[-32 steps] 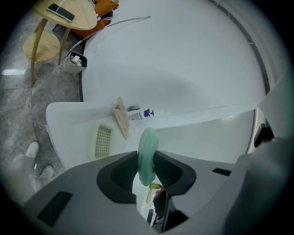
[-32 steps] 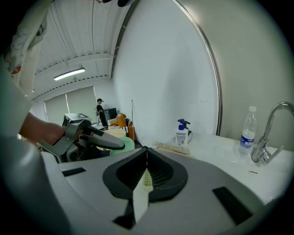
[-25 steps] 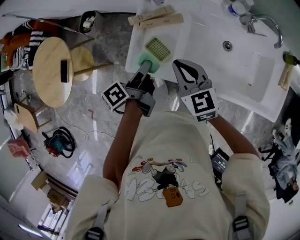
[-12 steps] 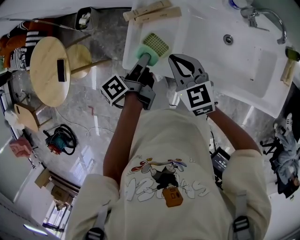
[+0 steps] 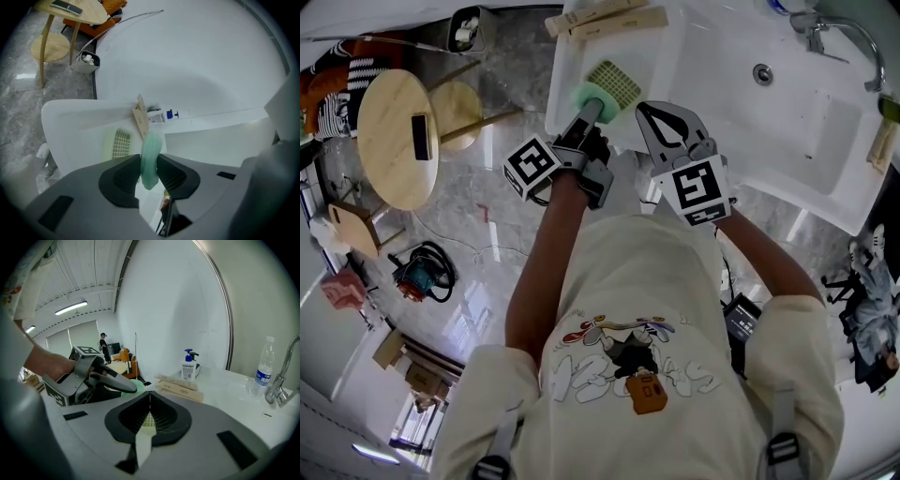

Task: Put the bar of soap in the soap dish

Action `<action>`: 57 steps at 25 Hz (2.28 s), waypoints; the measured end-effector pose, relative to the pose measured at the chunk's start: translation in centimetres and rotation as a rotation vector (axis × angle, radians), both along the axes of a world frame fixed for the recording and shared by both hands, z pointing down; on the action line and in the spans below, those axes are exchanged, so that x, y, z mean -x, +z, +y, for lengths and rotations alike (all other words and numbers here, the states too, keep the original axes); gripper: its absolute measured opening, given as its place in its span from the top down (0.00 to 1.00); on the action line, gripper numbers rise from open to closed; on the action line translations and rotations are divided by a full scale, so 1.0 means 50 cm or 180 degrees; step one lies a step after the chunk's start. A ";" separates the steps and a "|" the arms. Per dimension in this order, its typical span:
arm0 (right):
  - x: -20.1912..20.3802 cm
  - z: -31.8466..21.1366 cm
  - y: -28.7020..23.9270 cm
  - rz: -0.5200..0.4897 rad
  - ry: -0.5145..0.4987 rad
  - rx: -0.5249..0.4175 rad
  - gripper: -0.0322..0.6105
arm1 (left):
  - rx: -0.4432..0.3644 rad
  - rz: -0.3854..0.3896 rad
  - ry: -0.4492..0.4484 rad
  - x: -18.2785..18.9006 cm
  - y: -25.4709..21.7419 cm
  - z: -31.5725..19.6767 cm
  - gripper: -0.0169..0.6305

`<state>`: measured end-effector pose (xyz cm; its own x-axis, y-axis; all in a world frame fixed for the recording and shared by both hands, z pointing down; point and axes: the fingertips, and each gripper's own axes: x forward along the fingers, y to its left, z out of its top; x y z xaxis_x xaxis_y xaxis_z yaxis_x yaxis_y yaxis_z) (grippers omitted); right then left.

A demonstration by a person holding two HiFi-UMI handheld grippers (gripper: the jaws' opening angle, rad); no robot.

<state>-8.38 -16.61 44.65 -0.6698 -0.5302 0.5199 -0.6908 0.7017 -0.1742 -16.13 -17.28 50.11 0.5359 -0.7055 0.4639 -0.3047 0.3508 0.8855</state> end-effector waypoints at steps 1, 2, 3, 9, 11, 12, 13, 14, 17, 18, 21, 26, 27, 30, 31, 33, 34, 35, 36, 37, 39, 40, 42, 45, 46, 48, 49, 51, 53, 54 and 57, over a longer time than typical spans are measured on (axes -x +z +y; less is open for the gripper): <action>0.001 0.000 0.002 -0.0001 0.0000 0.0014 0.94 | 0.0020 -0.0017 0.0004 0.000 0.005 0.000 0.79; 0.002 0.000 0.004 -0.0003 0.0003 0.0028 0.94 | 0.0040 -0.0035 0.0007 0.001 0.010 0.000 0.79; 0.005 -0.003 0.007 -0.0004 0.0008 0.0037 0.94 | 0.0060 -0.0056 0.0012 0.002 0.015 -0.001 0.79; 0.019 -0.021 0.024 0.0008 0.0024 0.0088 0.94 | 0.0177 -0.0133 0.0035 0.007 0.042 -0.011 0.79; 0.020 -0.023 0.031 -0.0004 0.0018 0.0107 0.94 | 0.0216 -0.0127 0.0026 0.002 0.055 -0.014 0.79; 0.019 -0.023 0.034 -0.0011 0.0016 0.0122 0.94 | 0.0239 -0.0121 0.0026 -0.001 0.063 -0.015 0.79; 0.019 -0.023 0.037 -0.0014 0.0017 0.0135 0.94 | 0.0266 -0.0122 0.0032 -0.003 0.070 -0.015 0.79; 0.018 -0.024 0.038 -0.0013 0.0019 0.0146 0.94 | 0.0301 -0.0134 0.0042 -0.004 0.076 -0.014 0.79; 0.016 -0.027 0.037 -0.0013 0.0033 0.0163 0.94 | 0.0404 -0.0208 0.0063 -0.003 0.087 -0.013 0.79; 0.016 -0.027 0.036 -0.0014 0.0037 0.0164 0.94 | 0.0432 -0.0219 0.0054 -0.002 0.089 -0.012 0.79; 0.013 -0.025 0.035 -0.0008 0.0047 0.0172 0.94 | 0.0527 -0.0239 0.0011 0.004 0.098 -0.008 0.79; 0.006 -0.025 0.038 -0.0007 0.0061 0.0179 0.94 | 0.0664 -0.0388 0.0039 0.012 0.111 0.002 0.79; 0.005 -0.025 0.036 -0.0009 0.0065 0.0178 0.94 | 0.0678 -0.0404 0.0043 0.012 0.112 0.002 0.79; 0.001 -0.022 0.035 -0.0012 0.0078 0.0176 0.94 | 0.0707 -0.0408 0.0059 0.011 0.114 0.003 0.79; 0.001 -0.022 0.036 -0.0011 0.0079 0.0177 0.94 | 0.0719 -0.0404 0.0067 0.010 0.116 0.003 0.79; -0.001 -0.021 0.036 -0.0008 0.0079 0.0183 0.94 | 0.0759 -0.0423 0.0077 0.010 0.120 0.003 0.79; -0.002 -0.021 0.035 -0.0009 0.0081 0.0185 0.94 | 0.0783 -0.0451 0.0078 0.011 0.122 0.004 0.79; -0.002 -0.020 0.035 -0.0010 0.0084 0.0187 0.94 | 0.0804 -0.0478 0.0079 0.012 0.125 0.005 0.79; -0.003 -0.019 0.035 -0.0010 0.0087 0.0188 0.94 | 0.0822 -0.0496 0.0079 0.014 0.127 0.007 0.79; -0.004 -0.017 0.035 -0.0009 0.0091 0.0189 0.94 | 0.0834 -0.0501 0.0077 0.015 0.129 0.009 0.79; -0.005 -0.015 0.035 -0.0007 0.0097 0.0198 0.94 | 0.0842 -0.0501 0.0072 0.017 0.129 0.011 0.79; -0.007 -0.015 0.035 -0.0007 0.0100 0.0204 0.94 | 0.0842 -0.0502 0.0071 0.017 0.128 0.011 0.79; -0.010 -0.016 0.036 -0.0007 0.0106 0.0214 0.94 | 0.0848 -0.0507 0.0073 0.017 0.128 0.011 0.79; -0.013 -0.018 0.035 -0.0013 0.0109 0.0209 0.94 | 0.0865 -0.0517 0.0074 0.016 0.128 0.010 0.79; -0.014 -0.018 0.034 -0.0018 0.0110 0.0205 0.94 | 0.0870 -0.0519 0.0072 0.015 0.128 0.010 0.79; -0.015 -0.017 0.032 -0.0026 0.0115 0.0201 0.94 | 0.0877 -0.0527 0.0068 0.016 0.128 0.011 0.79; -0.016 -0.017 0.031 -0.0028 0.0116 0.0200 0.94 | 0.0879 -0.0532 0.0066 0.016 0.127 0.011 0.79; -0.017 -0.017 0.030 -0.0027 0.0117 0.0201 0.94 | 0.0879 -0.0537 0.0062 0.017 0.125 0.012 0.79; -0.018 -0.016 0.031 -0.0027 0.0118 0.0203 0.94 | 0.0881 -0.0533 0.0056 0.017 0.126 0.012 0.79; -0.019 -0.016 0.033 -0.0027 0.0119 0.0204 0.94 | 0.0883 -0.0530 0.0052 0.018 0.127 0.013 0.79; -0.018 -0.014 0.035 -0.0032 0.0125 0.0205 0.94 | 0.0884 -0.0537 0.0048 0.020 0.129 0.013 0.79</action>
